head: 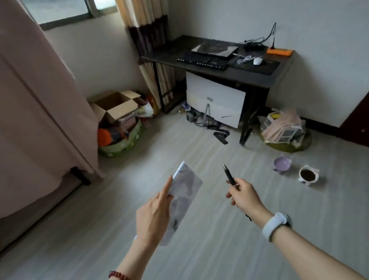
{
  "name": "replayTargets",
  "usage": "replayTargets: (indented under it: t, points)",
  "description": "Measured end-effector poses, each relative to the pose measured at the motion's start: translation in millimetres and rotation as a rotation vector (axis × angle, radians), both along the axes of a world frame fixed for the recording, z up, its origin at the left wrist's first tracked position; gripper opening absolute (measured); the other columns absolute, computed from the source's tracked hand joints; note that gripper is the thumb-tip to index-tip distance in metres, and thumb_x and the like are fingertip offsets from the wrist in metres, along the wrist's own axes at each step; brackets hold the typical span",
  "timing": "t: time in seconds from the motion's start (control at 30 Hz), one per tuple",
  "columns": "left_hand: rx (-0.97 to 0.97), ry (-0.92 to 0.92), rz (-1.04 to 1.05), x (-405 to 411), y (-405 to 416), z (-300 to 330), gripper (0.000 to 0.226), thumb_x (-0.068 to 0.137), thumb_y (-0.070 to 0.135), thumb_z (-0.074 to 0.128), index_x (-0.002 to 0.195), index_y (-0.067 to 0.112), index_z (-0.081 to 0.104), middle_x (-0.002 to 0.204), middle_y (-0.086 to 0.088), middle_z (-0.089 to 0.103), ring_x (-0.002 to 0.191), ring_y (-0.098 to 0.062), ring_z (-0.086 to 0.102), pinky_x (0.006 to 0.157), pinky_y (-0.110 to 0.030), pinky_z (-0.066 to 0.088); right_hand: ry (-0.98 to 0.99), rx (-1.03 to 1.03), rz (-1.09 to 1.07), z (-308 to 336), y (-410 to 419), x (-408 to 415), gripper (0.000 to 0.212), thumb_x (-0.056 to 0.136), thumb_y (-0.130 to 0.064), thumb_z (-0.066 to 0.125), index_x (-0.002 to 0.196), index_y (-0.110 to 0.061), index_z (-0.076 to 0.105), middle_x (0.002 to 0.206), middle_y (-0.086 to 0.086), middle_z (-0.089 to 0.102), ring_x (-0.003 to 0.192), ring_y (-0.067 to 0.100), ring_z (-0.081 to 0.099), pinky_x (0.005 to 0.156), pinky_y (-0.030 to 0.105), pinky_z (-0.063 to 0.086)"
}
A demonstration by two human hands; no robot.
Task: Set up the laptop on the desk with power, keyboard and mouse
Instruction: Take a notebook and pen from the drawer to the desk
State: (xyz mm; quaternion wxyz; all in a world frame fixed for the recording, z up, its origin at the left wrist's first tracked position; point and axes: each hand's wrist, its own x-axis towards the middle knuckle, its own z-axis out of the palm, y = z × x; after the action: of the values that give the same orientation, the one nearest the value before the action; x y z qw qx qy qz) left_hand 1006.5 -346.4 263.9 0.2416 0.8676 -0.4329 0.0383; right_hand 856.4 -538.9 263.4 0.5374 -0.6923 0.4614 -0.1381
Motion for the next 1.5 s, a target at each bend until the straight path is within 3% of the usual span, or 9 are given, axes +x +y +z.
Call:
replayTargets:
  t: [0.43, 0.57, 0.67, 0.87, 0.97, 1.07, 1.23, 1.33, 1.5]
  points:
    - [-0.07, 0.052, 0.249, 306.5, -237.3, -11.5, 0.056, 0.091, 0.022, 0.052, 0.14, 0.037, 0.03, 0.103, -0.003, 0.069, 0.069, -0.023, 0.064, 0.053, -0.028, 0.041, -0.03, -0.077, 0.143, -6.7, -255.0, 309.3, 0.018, 0.093, -0.014, 0.045, 0.108, -0.018, 0.055, 0.071, 0.002, 0.056, 0.054, 0.007, 0.05, 0.039, 0.012, 0.039]
    - [-0.085, 0.088, 0.24, 414.0, -324.5, -9.9, 0.057, 0.091, 0.022, 0.053, 0.141, 0.036, 0.029, 0.103, -0.006, 0.069, 0.069, -0.017, 0.062, 0.055, -0.026, 0.042, 0.054, -0.149, 0.175, 1.5, -341.1, 405.2, 0.012, 0.091, -0.014, 0.045, 0.095, -0.016, 0.056, 0.064, -0.003, 0.058, 0.06, 0.017, 0.053, 0.063, 0.036, 0.051]
    - [-0.039, 0.099, 0.198, 480.7, -395.4, -2.8, 0.054, 0.092, 0.023, 0.052, 0.141, 0.032, 0.031, 0.099, -0.007, 0.069, 0.064, -0.018, 0.059, 0.052, -0.026, 0.039, 0.063, -0.168, 0.138, 10.4, -403.6, 458.9, 0.015, 0.09, -0.013, 0.044, 0.097, -0.022, 0.054, 0.062, -0.006, 0.058, 0.054, 0.012, 0.051, 0.064, 0.034, 0.048]
    - [-0.042, 0.099, 0.167, 598.4, -550.3, -6.2, 0.048, 0.093, 0.028, 0.051, 0.139, 0.031, 0.036, 0.094, -0.008, 0.07, 0.056, -0.012, 0.049, 0.046, -0.024, 0.033, 0.064, -0.146, 0.037, -4.3, -538.5, 556.7, 0.017, 0.092, -0.009, 0.041, 0.101, -0.004, 0.055, 0.077, 0.009, 0.061, 0.066, 0.025, 0.051, 0.071, 0.037, 0.045]
    - [-0.042, 0.151, 0.181, 660.0, -631.4, -14.8, 0.049, 0.094, 0.028, 0.048, 0.14, 0.032, 0.033, 0.098, -0.01, 0.069, 0.062, -0.021, 0.057, 0.05, -0.031, 0.045, 0.063, -0.117, 0.058, -17.5, -619.2, 620.2, 0.016, 0.093, -0.011, 0.04, 0.096, -0.009, 0.055, 0.079, 0.008, 0.062, 0.072, 0.025, 0.054, 0.074, 0.04, 0.046]
    - [-0.018, 0.186, 0.243, 716.3, -693.1, -11.6, 0.048, 0.095, 0.028, 0.045, 0.141, 0.034, 0.03, 0.101, -0.012, 0.068, 0.069, -0.026, 0.06, 0.054, -0.033, 0.046, 0.063, -0.076, 0.059, -20.8, -685.9, 680.6, 0.017, 0.092, -0.009, 0.039, 0.097, -0.012, 0.055, 0.078, 0.009, 0.062, 0.064, 0.018, 0.053, 0.071, 0.037, 0.042]
    - [-0.021, 0.248, 0.359, 812.3, -758.7, -2.3, 0.047, 0.095, 0.029, 0.044, 0.139, 0.038, 0.031, 0.084, -0.005, 0.063, 0.059, -0.016, 0.046, 0.052, -0.028, 0.035, 0.077, -0.034, 0.088, -24.2, -761.8, 782.6, 0.025, 0.092, -0.01, 0.039, 0.112, -0.002, 0.053, 0.066, -0.001, 0.06, 0.054, 0.013, 0.049, 0.06, 0.029, 0.042]
    - [-0.001, 0.355, 0.397, 882.2, -790.1, -9.7, 0.046, 0.095, 0.029, 0.044, 0.138, 0.04, 0.033, 0.083, -0.003, 0.063, 0.061, -0.021, 0.054, 0.056, -0.03, 0.038, 0.07, -0.019, 0.116, -33.2, -796.4, 846.1, 0.031, 0.093, -0.012, 0.04, 0.122, -0.006, 0.05, 0.068, -0.002, 0.061, 0.055, 0.009, 0.052, 0.055, 0.021, 0.044]
    - [0.04, 0.5, 0.317, 1008.9, -852.7, -47.9, 0.045, 0.093, 0.023, 0.047, 0.137, 0.031, 0.04, 0.122, -0.005, 0.062, 0.079, -0.019, 0.057, 0.072, -0.03, 0.043, 0.072, 0.001, 0.051, -62.7, -836.3, 942.1, 0.023, 0.092, -0.011, 0.042, 0.112, -0.009, 0.053, 0.066, -0.001, 0.062, 0.05, 0.011, 0.054, 0.039, 0.01, 0.039]
